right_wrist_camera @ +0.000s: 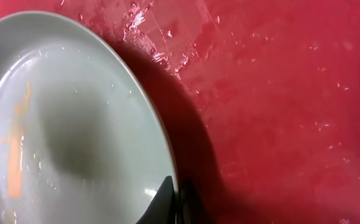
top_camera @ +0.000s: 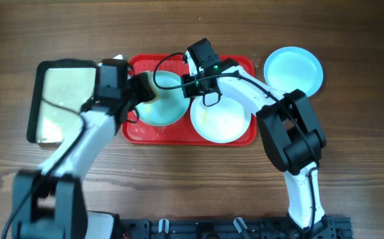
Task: Clean dirty plates on tray and stack at the side
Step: 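Grip the left plate rim with the right gripper and scrub it with the sponge, then lift the left plate with the right gripper and stack it on the side plate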
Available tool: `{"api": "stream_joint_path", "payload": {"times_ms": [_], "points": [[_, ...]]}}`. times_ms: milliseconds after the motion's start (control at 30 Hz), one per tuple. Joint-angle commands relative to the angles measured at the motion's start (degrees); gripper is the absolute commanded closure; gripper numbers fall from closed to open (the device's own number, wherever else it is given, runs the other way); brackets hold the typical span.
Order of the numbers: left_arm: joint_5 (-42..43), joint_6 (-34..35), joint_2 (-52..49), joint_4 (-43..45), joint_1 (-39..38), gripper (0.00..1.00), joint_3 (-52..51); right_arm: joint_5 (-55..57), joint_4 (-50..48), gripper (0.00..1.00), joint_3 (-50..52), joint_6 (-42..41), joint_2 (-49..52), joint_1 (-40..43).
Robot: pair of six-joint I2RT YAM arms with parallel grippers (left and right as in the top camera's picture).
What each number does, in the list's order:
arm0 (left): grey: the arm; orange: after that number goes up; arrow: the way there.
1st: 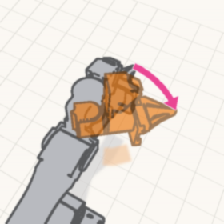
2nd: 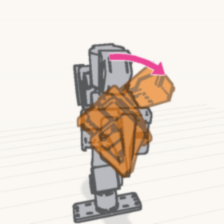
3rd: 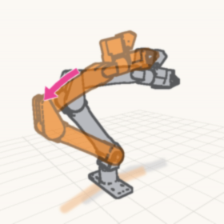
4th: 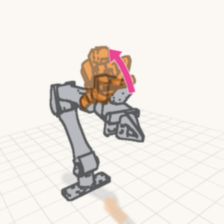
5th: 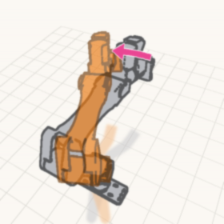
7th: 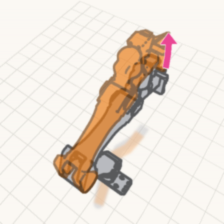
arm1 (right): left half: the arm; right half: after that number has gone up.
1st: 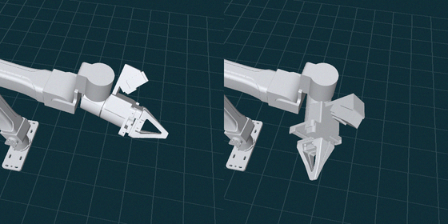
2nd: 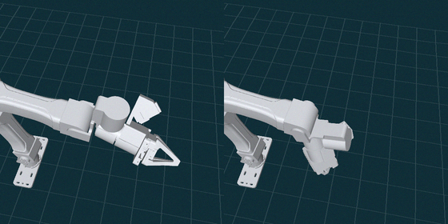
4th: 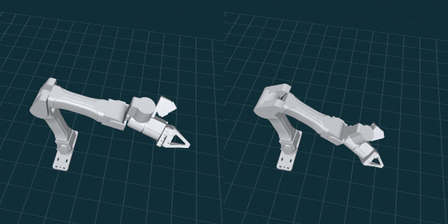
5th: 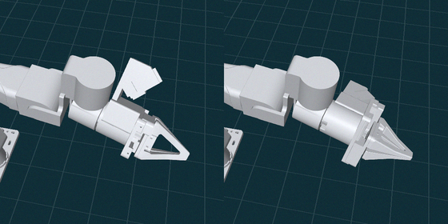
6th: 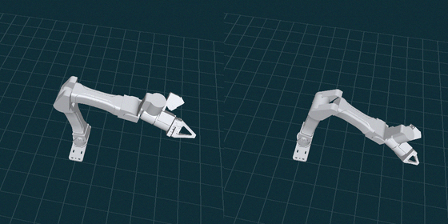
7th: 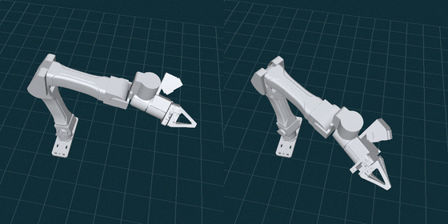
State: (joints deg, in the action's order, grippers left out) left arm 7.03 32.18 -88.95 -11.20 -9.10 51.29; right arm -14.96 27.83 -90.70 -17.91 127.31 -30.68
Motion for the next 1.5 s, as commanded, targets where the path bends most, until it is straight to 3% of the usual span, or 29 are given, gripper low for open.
{"api": "stream_joint_path", "payload": {"times_ms": [0,133,233,467,533,700,800,933,1000,1133,1233,1333,1467], "points": [[4.76,1.77,-9.86,7.67,-2.80,0.96,0.11,-1.40,-0.11,0.96,-1.07,-0.22,1.07,-0.35],[1.81,1.07,-16.41,8.41,-3.89,0.96,0.11,-0.26,-0.13,0.96,-1.07,-0.11,1.07,-0.35],[-14.03,1.05,-16.39,-0.87,-2.36,0.96,0.11,0.98,-0.11,0.96,-1.07,-0.07,1.07,-0.35],[-29.40,-6.47,-9.88,-9.51,-0.37,0.96,0.11,1.01,-0.09,0.96,-1.07,-0.04,1.07,-0.35],[-26.97,-6.27,-6.36,-8.74,-0.37,0.96,0.11,1.03,-0.11,0.96,-1.07,-0.07,1.07,-0.35],[-0.52,-4.44,-7.15,0.33,-0.42,0.96,0.11,1.20,-0.11,0.96,-1.07,-0.07,1.07,-0.35],[2.51,-1.77,-12.35,0.70,-0.42,0.96,0.11,1.20,-0.09,0.96,-1.07,-0.04,1.07,-0.35],[-0.74,-8.37,-16.17,-4.33,-0.42,0.96,0.11,1.22,-0.04,0.96,-1.07,-0.02,1.07,-0.35],[-13.49,-9.51,-14.60,-9.33,-0.42,0.96,0.11,1.20,-0.04,0.96,-1.07,0.13,1.07,-0.35],[-29.18,-9.46,-7.82,-14.01,-0.42,0.96,0.11,1.22,-0.11,0.96,-1.07,0.11,1.07,-0.35],[-29.66,-9.25,-1.38,-13.75,-0.37,0.96,0.11,1.18,-0.81,0.96,-1.07,2.23,1.07,-0.42],[-28.22,-1.01,6.88,-14.16,1.31,0.96,0.11,1.16,-1.22,0.96,-1.49,5.44,0.98,-0.46],[-14.49,-0.17,16.48,-16.09,10.49,0.96,0.11,3.17,-1.01,0.96,-3.30,16.13,-4.20,-0.90]]}}
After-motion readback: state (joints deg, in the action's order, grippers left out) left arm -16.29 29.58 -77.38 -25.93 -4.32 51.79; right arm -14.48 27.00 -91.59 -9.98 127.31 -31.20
